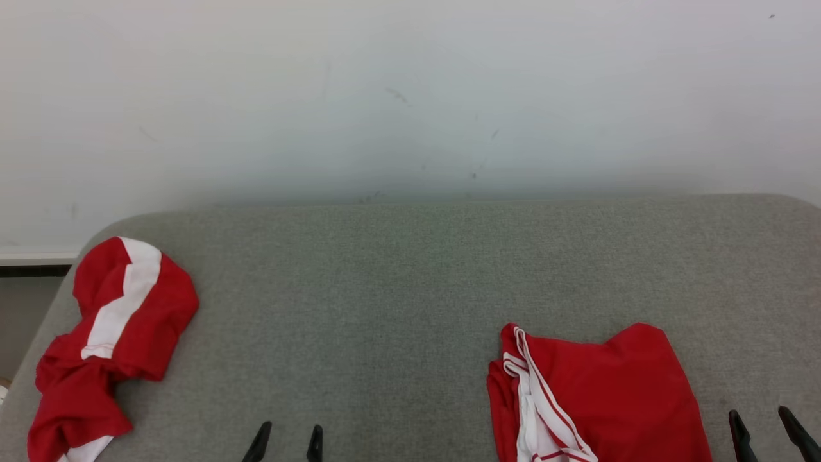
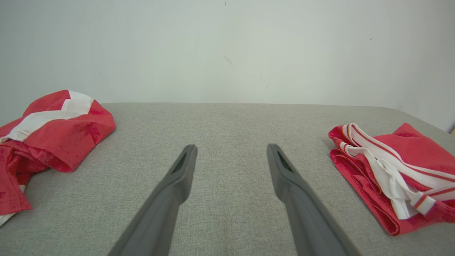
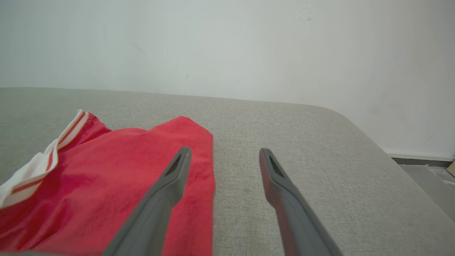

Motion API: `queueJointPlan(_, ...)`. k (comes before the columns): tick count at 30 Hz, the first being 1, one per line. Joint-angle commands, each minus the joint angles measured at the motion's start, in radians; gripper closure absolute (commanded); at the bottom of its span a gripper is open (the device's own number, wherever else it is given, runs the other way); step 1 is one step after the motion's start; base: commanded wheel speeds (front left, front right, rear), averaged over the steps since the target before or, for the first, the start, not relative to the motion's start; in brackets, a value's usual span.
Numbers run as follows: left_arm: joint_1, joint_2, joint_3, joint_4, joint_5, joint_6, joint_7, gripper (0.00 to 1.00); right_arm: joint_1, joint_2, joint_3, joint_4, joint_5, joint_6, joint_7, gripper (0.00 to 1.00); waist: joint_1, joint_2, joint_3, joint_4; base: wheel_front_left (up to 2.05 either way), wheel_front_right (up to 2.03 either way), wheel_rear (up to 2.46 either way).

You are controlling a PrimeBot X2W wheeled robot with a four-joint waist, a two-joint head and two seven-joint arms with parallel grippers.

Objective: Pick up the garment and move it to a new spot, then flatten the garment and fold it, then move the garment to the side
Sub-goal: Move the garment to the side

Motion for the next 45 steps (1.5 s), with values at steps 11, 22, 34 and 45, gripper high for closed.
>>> queueJointPlan(11, -0.006, 0.003, -0.016, 0.0, -0.008, 0.001, -0.002, 0.0, -0.07, -0.067, 0.118, 0.033, 0.253, -0.002, 0.105, 0.0, 0.0001, 0.0, 0.033, 0.004, 0.0, 0.0, 0.0)
queueJointPlan(22, -0.064, 0.003, -0.039, 0.013, 0.011, -0.013, -0.002, 0.0, -0.246, -0.245, 0.246, 0.06, 0.55, -0.002, 0.538, 0.0, 0.0001, 0.0, 0.11, 0.056, 0.0, 0.0, 0.0)
queueJointPlan(34, -0.107, 0.003, -0.06, 0.028, 0.018, -0.013, -0.002, 0.0, -0.33, -0.199, 0.294, 0.218, 0.712, -0.002, 0.713, 0.0, 0.0001, 0.0, 0.148, 0.144, 0.0, 0.0, 0.0)
queueJointPlan(45, -0.108, 0.003, -0.065, 0.018, -0.006, 0.003, -0.002, 0.0, -0.391, -0.255, 0.361, 0.115, 0.743, -0.001, 0.618, 1.0, 0.0001, 0.0, 0.129, 0.135, 0.0, 0.0, 0.0)
